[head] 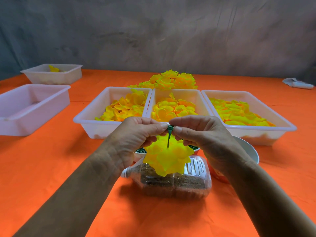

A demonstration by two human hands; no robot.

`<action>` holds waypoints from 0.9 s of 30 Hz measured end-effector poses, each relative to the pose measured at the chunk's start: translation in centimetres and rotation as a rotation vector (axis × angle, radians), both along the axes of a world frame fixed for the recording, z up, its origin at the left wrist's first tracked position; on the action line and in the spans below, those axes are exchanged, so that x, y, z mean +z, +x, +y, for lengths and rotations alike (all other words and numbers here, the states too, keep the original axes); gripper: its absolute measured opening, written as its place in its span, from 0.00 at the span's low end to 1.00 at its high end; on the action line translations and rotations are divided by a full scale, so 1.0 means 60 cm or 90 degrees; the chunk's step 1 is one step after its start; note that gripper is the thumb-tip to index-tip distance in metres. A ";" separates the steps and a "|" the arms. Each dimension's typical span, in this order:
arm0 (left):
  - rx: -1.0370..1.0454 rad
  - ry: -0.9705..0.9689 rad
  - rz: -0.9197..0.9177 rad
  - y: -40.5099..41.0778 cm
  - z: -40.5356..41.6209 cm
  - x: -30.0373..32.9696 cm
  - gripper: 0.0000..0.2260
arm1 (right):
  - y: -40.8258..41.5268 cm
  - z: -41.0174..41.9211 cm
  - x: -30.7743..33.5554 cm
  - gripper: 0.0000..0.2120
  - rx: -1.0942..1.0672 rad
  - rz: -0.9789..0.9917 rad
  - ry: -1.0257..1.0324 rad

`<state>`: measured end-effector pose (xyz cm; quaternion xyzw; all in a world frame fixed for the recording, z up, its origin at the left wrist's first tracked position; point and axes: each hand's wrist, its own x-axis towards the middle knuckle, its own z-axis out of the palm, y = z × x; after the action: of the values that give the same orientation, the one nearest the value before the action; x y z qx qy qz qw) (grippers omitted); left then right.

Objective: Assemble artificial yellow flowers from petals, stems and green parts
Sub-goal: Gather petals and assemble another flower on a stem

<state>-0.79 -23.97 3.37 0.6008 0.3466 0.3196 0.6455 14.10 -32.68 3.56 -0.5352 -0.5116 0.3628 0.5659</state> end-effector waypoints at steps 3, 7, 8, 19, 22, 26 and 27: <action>0.001 0.004 -0.002 0.000 -0.001 0.000 0.08 | 0.001 -0.002 -0.001 0.12 0.003 -0.003 0.000; -0.002 0.004 0.000 -0.002 -0.001 0.002 0.07 | 0.001 -0.001 -0.001 0.08 0.015 0.000 0.001; -0.002 0.003 0.002 -0.003 -0.001 0.002 0.07 | 0.000 0.000 -0.002 0.07 0.016 0.004 0.000; -0.016 -0.022 0.008 -0.005 0.003 0.001 0.09 | 0.002 0.005 -0.003 0.07 0.030 -0.006 -0.009; -0.024 -0.030 0.011 -0.003 0.003 0.002 0.05 | 0.004 0.008 -0.003 0.06 0.026 -0.001 -0.022; -0.039 -0.020 0.030 -0.004 0.001 0.004 0.05 | 0.005 0.010 0.000 0.06 0.027 -0.001 -0.046; -0.043 -0.019 0.036 -0.003 0.001 0.005 0.05 | 0.005 0.010 0.001 0.06 0.029 -0.001 -0.051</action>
<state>-1.00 -23.89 3.65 0.6115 0.3487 0.2754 0.6547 14.38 -32.06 3.61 -0.5456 -0.5092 0.3956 0.5353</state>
